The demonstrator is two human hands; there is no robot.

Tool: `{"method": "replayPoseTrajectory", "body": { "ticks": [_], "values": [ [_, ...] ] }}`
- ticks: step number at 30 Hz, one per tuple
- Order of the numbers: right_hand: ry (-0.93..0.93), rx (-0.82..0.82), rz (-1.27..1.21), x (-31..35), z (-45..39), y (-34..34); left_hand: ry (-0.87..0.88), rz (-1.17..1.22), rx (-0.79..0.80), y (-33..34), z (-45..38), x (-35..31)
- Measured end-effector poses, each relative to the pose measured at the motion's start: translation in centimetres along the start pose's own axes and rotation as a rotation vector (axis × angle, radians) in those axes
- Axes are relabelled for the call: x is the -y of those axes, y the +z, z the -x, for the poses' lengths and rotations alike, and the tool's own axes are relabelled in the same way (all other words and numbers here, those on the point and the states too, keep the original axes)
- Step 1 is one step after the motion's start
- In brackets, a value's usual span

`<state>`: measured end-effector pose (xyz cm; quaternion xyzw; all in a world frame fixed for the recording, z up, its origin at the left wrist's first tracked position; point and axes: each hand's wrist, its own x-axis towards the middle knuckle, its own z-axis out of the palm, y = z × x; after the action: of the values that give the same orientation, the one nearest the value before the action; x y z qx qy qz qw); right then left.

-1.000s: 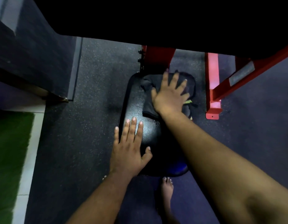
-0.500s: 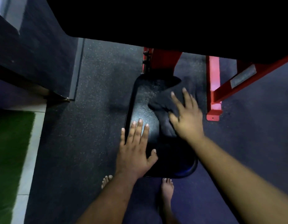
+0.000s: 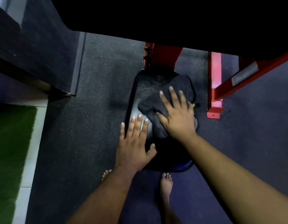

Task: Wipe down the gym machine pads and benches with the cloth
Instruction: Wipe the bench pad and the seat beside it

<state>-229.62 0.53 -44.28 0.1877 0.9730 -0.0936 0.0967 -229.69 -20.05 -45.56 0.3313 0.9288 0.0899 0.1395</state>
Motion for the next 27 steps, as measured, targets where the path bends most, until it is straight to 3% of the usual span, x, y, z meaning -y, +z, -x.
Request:
{"method": "replayPoseTrajectory", "body": {
  "ticks": [4,12,16,20,27],
  "values": [
    [0.151,0.051,-0.051,-1.0,5.8,0.5,-0.005,0.009,0.004,0.1,0.0,0.2],
    [0.184,0.002,-0.080,2.9,-6.6,-0.1,0.003,0.000,-0.018,0.6,0.2,0.2],
    [0.041,-0.006,-0.054,1.0,-0.6,-0.2,0.011,-0.002,-0.013,0.4,0.1,0.2],
    [0.135,0.072,-0.080,-0.4,5.5,0.2,-0.001,-0.017,-0.008,0.6,0.1,0.3],
    [0.193,0.046,-0.099,6.0,-10.7,-1.2,-0.012,0.039,-0.148,1.0,0.3,0.6]
  ]
}}
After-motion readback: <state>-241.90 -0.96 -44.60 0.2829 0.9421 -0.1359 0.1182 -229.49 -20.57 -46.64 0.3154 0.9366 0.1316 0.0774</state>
